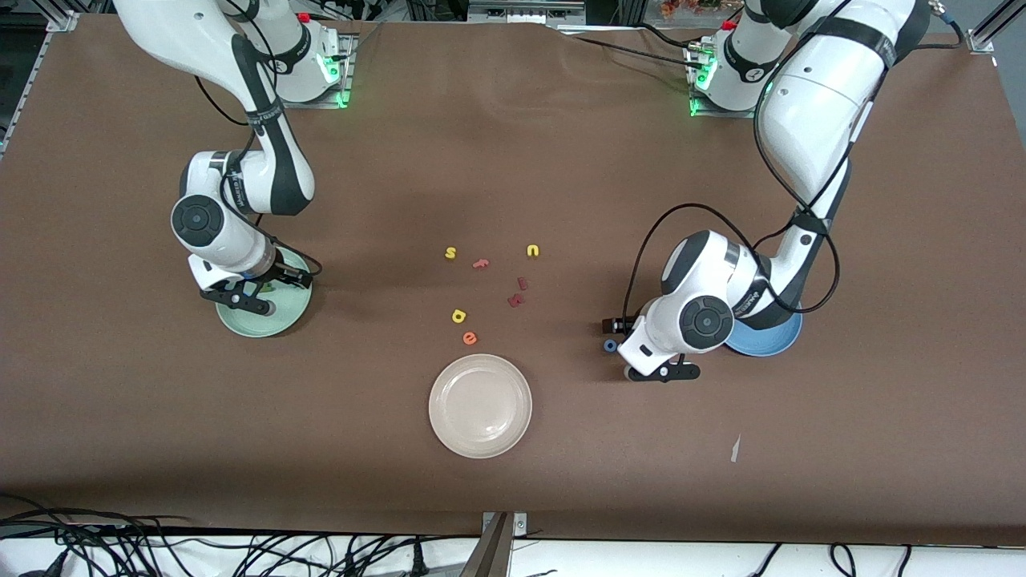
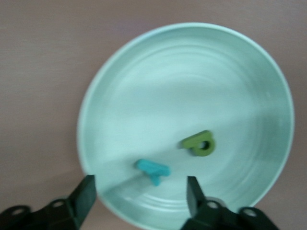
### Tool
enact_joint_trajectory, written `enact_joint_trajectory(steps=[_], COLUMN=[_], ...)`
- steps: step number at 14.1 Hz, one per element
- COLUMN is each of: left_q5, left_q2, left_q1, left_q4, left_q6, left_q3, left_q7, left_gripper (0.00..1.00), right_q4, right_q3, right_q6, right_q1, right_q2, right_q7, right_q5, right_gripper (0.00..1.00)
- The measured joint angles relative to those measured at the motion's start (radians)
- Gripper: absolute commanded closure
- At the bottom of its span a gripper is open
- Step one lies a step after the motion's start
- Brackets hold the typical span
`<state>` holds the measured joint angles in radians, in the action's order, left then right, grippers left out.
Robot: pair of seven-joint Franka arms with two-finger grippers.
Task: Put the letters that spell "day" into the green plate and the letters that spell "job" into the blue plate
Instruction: 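Place the y on the green plate while the left gripper places the r, then grasp the yellow letter while the left gripper grasps the blue o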
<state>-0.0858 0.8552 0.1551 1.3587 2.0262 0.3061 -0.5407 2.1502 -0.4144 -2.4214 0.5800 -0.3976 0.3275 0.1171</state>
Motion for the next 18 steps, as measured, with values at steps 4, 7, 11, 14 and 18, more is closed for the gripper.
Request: enact_joint_trajectory(steps=[4, 7, 11, 14, 18], left_q5=[0.0, -0.007, -0.031, -0.031, -0.044], left_q2=[0.034, 0.041, 0.062, 0.071, 0.074], left_q1=[0.018, 0.03, 0.077, 0.096, 0.1], left_q4=[-0.019, -0.02, -0.02, -0.02, -0.021], left_q6=[0.065, 0.105, 0.149, 0.162, 0.169], left_q3=[0.0, -0.005, -0.03, -0.052, -0.061], left_q7=[-0.079, -0.094, -0.122, -0.125, -0.125], left_gripper=[0.08, 0.11, 0.21, 0.35, 0.48], right_q4=[-0.108, -0.164, -0.293, -0.424, -0.539], right_q3=[0.107, 0.189, 0.272, 0.289, 0.29], right_q6=[0.097, 0.103, 0.103, 0.103, 0.087], right_q1=[0.01, 0.018, 0.027, 0.059, 0.094], right_q2=[0.017, 0.014, -0.051, -0.169, -0.299], right_q7=[-0.005, -0.083, -0.101, -0.009, 0.08], right_q5=[0.0, 0.0, 0.001, 0.001, 0.001], right_gripper=[0.0, 0.0, 0.12, 0.17, 0.19])
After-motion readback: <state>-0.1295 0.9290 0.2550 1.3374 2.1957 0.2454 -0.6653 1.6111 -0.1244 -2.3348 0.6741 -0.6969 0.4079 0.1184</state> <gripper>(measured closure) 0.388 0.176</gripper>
